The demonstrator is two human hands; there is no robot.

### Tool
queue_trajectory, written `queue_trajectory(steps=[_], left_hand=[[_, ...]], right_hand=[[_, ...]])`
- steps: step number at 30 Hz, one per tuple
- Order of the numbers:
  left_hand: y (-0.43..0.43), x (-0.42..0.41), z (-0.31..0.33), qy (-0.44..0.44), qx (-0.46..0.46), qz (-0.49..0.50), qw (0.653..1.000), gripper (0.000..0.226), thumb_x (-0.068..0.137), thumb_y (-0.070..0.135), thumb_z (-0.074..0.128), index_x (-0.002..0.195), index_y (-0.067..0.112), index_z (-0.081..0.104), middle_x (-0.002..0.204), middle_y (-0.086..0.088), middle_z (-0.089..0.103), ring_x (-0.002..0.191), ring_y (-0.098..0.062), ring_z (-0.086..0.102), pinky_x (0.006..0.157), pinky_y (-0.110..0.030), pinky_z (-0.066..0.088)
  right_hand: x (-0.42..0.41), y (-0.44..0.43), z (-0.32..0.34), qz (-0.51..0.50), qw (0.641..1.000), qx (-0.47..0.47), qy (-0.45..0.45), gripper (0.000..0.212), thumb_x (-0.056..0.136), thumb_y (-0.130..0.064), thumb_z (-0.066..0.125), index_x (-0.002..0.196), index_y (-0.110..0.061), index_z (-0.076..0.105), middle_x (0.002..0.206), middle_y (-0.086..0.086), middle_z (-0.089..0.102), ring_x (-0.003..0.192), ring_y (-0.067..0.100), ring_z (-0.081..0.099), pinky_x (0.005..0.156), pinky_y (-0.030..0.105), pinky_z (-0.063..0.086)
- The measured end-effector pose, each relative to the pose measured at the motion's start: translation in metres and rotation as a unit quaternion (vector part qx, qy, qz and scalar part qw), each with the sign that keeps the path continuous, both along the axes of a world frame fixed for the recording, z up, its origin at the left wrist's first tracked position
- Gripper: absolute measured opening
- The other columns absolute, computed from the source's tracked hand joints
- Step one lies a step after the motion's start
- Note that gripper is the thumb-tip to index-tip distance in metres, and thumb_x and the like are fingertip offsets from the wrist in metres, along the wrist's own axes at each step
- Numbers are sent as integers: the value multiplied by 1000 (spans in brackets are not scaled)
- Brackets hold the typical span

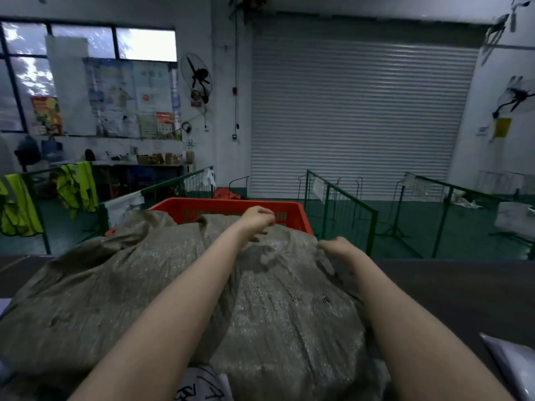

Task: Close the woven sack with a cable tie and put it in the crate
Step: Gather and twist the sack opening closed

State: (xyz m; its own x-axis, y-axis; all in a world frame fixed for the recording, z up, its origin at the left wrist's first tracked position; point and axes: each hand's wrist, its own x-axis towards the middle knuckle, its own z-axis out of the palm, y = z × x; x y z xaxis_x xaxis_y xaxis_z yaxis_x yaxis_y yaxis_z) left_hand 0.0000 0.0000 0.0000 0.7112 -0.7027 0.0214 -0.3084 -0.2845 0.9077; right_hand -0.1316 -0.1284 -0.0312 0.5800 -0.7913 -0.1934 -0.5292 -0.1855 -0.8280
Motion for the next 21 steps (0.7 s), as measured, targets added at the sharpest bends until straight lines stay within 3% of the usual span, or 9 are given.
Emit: queue_trajectory(steps=[3,5,8,10,13,14,16,18,21], left_hand=[[2,-7,-14,-16,64,-34,997,35,93,15,47,127,8,49,107,-7,53,74,-15,50,55,-24,37],[2,-7,-22,-21,87,-37,995,36,92,16,47,127,8,50,105,-8,54,68,-13,46,52,-23,36],[0,-10,-15,-27,74,-25,997,35,94,20,45,126,6,49,96,-4,53,68,-12,47,53,-22,36],[-4,-12,-7,-20,62,-20,998,39,96,27,42,129,6,48,99,-5,52,77,-16,52,62,-26,42],[-8,-17,6,18,60,3,998,56,96,40,38,139,5,37,127,-18,53,115,-33,55,92,-41,46],[-9,-17,11,47,48,18,998,60,95,44,37,141,6,32,134,-19,49,119,-34,53,94,-42,45],[-10,-18,20,117,8,38,992,66,93,53,34,144,12,28,137,-16,44,116,-31,52,89,-40,46],[-9,-17,31,197,-32,26,980,75,87,63,36,145,15,27,145,-15,37,127,-33,44,98,-44,43],[-9,-19,47,297,-35,-46,953,82,77,71,45,128,7,46,126,-16,54,114,-28,53,79,-41,48]], right_hand=[[-15,-4,-15,75,988,45,124,60,92,-34,51,140,-3,35,144,17,41,123,31,48,97,38,41],[-22,-9,-20,91,985,21,148,37,90,-34,55,112,-4,56,110,12,59,99,24,60,85,36,48],[-23,-14,-6,45,998,3,36,16,87,-18,60,77,-6,54,72,8,56,61,18,53,52,25,42],[-23,-14,14,34,998,25,-45,14,87,-15,59,76,-6,57,71,11,60,60,21,57,51,26,43],[-20,-12,43,67,985,62,-148,16,84,-17,54,70,-11,61,61,9,62,55,22,57,56,28,45],[-20,-11,51,75,977,75,-187,17,82,-17,52,68,-12,60,55,6,63,50,20,57,55,27,44],[-20,-7,64,84,952,113,-271,21,81,-12,47,62,-14,55,42,-2,58,38,13,54,47,21,44],[-21,0,75,96,915,161,-356,32,77,-6,44,47,-15,52,34,-4,50,29,9,47,35,12,38],[-18,12,84,145,856,217,-447,34,60,-4,39,30,-17,49,32,-6,43,27,8,39,31,11,31]])
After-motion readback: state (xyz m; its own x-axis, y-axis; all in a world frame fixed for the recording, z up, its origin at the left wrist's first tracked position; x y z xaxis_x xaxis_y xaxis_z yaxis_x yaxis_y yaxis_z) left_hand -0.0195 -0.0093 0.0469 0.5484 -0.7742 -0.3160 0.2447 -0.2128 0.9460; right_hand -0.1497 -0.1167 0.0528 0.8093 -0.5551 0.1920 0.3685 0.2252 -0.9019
